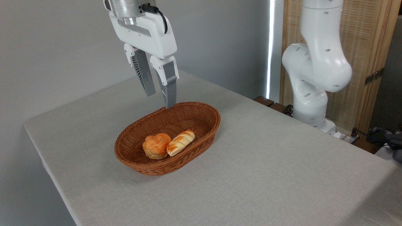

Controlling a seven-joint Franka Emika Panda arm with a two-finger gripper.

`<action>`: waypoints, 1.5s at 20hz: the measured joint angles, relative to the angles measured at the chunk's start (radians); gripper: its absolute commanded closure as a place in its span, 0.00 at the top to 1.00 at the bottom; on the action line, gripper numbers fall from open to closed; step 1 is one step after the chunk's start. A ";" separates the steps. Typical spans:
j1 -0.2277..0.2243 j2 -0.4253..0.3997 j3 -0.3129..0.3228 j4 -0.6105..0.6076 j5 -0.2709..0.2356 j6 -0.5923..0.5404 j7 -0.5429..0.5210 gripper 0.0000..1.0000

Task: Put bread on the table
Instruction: 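Move the open gripper over the basket toward the elongated bread roll, then lower the gripper onto the elongated roll and close the fingers on it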

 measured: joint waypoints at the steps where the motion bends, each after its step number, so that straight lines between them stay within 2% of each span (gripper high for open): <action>1: 0.000 -0.002 0.000 -0.011 0.000 0.014 0.000 1.00; 14: -0.020 -0.236 0.000 -0.427 0.000 0.301 0.000 1.00; 17: -0.020 -0.248 0.000 -0.503 0.013 0.402 0.001 1.00; 19: -0.020 -0.248 0.000 -0.542 0.050 0.456 0.001 1.00; 25: -0.020 -0.248 0.000 -0.558 0.066 0.463 0.001 1.00; 30: -0.031 -0.247 0.000 -0.611 0.130 0.513 0.001 1.00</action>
